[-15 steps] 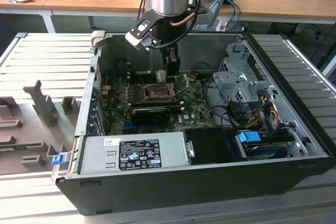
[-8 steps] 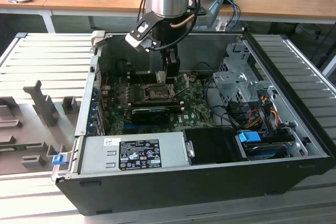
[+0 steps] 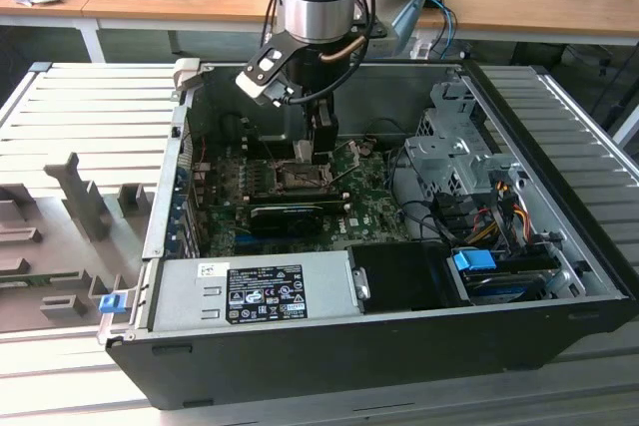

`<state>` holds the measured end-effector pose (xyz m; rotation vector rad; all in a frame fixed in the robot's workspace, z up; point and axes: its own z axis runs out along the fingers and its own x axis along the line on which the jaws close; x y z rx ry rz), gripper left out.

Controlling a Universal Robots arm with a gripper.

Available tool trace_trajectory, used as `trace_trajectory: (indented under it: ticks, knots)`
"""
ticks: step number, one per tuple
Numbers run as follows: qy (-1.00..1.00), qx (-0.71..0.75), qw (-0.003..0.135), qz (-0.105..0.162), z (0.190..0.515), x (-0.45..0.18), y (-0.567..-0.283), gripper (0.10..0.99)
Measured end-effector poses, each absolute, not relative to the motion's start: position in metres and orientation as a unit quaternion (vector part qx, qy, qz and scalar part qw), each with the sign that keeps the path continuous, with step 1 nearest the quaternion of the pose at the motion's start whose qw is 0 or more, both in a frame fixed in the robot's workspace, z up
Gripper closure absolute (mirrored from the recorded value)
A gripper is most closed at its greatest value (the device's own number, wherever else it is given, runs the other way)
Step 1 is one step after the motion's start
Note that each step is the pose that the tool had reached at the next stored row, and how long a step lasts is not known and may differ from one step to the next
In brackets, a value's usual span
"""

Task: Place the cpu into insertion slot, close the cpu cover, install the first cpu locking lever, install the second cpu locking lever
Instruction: 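Place the cpu into insertion slot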

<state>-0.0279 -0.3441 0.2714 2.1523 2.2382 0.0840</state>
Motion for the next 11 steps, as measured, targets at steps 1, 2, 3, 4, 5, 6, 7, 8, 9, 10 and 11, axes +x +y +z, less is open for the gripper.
trace_trajectory:
  ticks: [1, 2, 3, 4, 5, 6, 7, 8, 9, 10, 11]
  knots:
    - [0.719, 0.694, 0.018, 0.027, 0.2696, -0.0283, -0.3438, 0.557]
    - [0.717, 0.697, 0.018, 0.027, 0.269, -0.0285, -0.3436, 0.557]
    - [0.714, 0.7, 0.018, 0.027, 0.2682, -0.0289, -0.3435, 0.557]
    - [0.711, 0.703, 0.018, 0.027, 0.2671, -0.0297, -0.3433, 0.557]
    - [0.71, 0.703, 0.018, 0.027, 0.2665, -0.0302, -0.3432, 0.557]
    - [0.71, 0.704, 0.018, 0.027, 0.2663, -0.0307, -0.3432, 0.557]
    - [0.71, 0.704, 0.018, 0.027, 0.2659, -0.0316, -0.3432, 0.557]
    - [0.71, 0.704, 0.018, 0.027, 0.2654, -0.0324, -0.3432, 0.557]
    - [0.71, 0.704, 0.018, 0.027, 0.265, -0.033, -0.3432, 0.557]
    - [0.71, 0.704, 0.018, 0.027, 0.2647, -0.0334, -0.3432, 0.557]
    - [0.71, 0.704, 0.018, 0.027, 0.2644, -0.034, -0.3432, 0.557]
